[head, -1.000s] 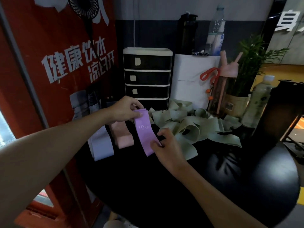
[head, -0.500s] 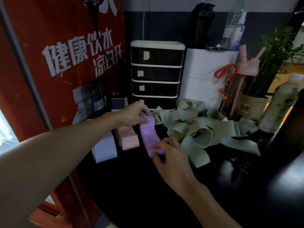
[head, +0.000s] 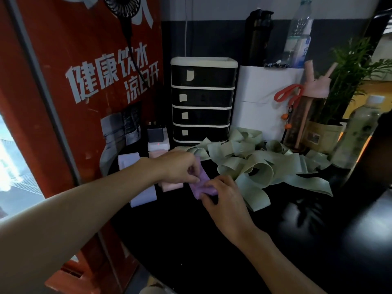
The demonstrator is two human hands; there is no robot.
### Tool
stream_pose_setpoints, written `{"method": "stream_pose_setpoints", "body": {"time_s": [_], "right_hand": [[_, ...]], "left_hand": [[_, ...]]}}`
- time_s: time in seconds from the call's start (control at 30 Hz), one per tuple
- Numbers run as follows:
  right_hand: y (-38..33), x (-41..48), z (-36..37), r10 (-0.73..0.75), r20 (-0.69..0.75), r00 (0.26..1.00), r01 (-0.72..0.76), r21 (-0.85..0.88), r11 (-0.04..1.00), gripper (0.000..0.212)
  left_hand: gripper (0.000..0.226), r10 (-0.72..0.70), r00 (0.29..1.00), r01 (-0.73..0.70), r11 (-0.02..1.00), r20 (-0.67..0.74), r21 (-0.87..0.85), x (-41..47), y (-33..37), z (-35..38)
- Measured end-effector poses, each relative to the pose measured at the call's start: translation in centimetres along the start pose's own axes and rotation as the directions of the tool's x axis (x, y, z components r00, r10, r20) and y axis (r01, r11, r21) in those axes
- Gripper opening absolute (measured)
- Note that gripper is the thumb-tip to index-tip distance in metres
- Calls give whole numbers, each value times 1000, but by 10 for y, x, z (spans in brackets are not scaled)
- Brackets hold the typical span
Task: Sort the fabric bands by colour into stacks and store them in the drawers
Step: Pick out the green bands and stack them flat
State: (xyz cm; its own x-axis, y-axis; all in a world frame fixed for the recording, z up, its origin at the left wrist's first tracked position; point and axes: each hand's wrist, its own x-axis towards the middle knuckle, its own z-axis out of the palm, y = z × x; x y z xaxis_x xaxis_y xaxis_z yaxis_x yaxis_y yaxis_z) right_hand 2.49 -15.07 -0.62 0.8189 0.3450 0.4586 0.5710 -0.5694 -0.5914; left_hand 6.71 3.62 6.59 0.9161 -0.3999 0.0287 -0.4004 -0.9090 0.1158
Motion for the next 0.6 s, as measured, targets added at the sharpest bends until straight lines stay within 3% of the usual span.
{"method": "stream_pose_setpoints", "body": {"time_s": [0.17, 0.3, 0.47, 0.6], "right_hand": [[4, -15, -37, -76, -55, 996, 68, -135, 989, 14], [29, -31, -75, 31, -129, 991, -56, -196, 979, 16], [55, -51, -94, 168, -14, 986, -168, -202, 965, 19], [56, -50, -94, 179, 27, 983, -174, -138, 975, 14]], "left_hand": [[14, -15, 999, 14, 998, 30, 53, -2, 10, -6], [15, -30, 993, 28, 999, -111, -26, -1, 31, -6], [22, -16, 976, -5, 995, -217, -96, 14, 74, 1], [31, -94, 956, 67, 992, -276, -104, 31, 95, 13]]}}
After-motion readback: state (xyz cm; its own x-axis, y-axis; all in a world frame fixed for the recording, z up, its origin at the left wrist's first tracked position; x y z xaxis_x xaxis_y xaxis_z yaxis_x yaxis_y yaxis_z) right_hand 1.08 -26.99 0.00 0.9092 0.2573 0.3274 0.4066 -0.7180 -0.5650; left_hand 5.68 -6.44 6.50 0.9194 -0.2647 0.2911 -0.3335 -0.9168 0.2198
